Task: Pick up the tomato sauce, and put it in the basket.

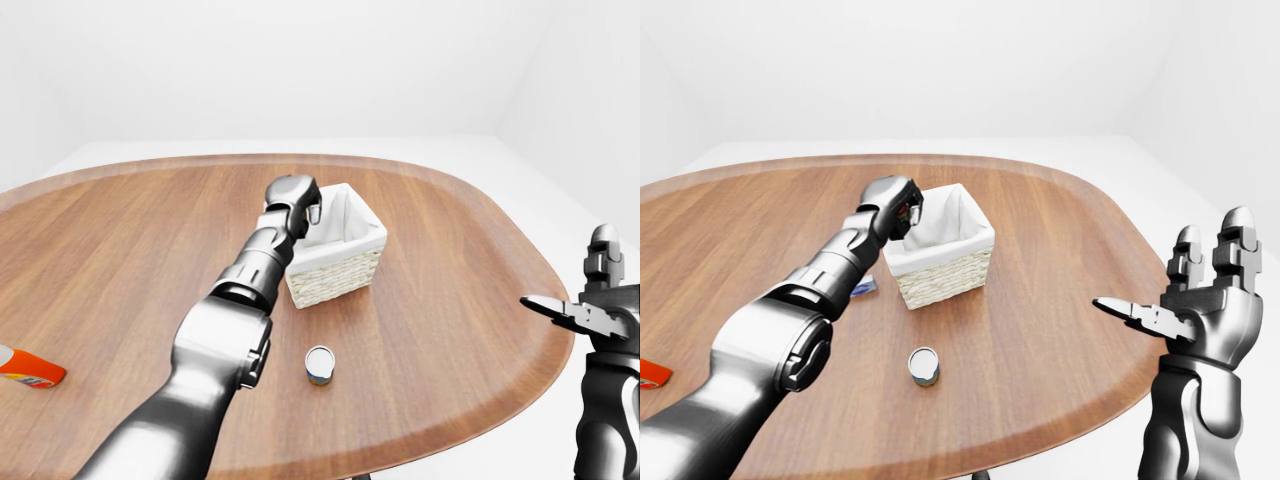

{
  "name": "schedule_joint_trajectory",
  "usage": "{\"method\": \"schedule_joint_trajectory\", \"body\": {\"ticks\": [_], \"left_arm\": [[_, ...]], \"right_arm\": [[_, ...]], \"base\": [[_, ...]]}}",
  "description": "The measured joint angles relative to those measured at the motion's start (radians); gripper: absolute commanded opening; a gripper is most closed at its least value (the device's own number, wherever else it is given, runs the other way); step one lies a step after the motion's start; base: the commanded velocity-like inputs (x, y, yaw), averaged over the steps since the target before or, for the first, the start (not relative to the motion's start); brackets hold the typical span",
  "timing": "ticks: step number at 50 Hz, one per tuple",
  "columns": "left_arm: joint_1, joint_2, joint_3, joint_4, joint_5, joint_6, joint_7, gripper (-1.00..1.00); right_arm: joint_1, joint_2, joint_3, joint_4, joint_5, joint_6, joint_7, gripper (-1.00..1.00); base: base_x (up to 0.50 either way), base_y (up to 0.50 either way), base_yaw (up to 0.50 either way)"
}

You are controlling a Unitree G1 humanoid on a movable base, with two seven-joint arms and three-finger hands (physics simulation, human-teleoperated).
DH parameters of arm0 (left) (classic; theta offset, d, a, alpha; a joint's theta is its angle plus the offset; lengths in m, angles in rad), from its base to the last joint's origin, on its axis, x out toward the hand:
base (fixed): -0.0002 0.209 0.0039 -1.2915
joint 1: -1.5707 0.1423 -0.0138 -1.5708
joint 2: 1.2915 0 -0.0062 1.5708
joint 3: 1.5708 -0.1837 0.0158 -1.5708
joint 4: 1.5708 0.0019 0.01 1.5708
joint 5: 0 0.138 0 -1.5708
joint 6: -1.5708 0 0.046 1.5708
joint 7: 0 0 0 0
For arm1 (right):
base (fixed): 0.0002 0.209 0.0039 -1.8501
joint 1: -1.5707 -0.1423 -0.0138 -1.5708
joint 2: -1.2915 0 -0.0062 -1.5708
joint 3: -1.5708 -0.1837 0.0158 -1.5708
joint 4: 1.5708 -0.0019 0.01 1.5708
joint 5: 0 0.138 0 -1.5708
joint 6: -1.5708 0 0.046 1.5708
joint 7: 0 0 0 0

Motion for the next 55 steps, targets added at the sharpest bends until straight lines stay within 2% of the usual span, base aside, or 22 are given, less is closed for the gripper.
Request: {"method": "schedule_joint_trajectory", "body": {"ticks": [9,10,13,55], "left_arm": [[-0.005,-0.009,-0.008,-0.001,-0.006,-0.007,0.003,-0.97],[-0.006,-0.009,-0.009,-0.001,-0.006,-0.007,0.004,-0.83],[-0.006,-0.010,-0.011,-0.002,-0.008,-0.006,0.007,1.00],[-0.037,0.009,-0.016,-0.010,0.000,-0.002,-0.003,1.00]], "right_arm": [[0.002,0.002,0.000,-0.005,0.002,0.000,0.001,1.00],[0.003,0.002,0.000,-0.005,0.002,0.000,0.001,1.00],[0.003,0.002,0.000,-0.005,0.002,0.000,0.002,1.00],[-0.002,-0.002,0.005,0.013,0.002,0.000,0.005,1.00]], "base": [[0.00,0.00,0.00],[0.00,0.00,0.00],[0.00,0.00,0.00],[0.00,0.00,0.00]]}}
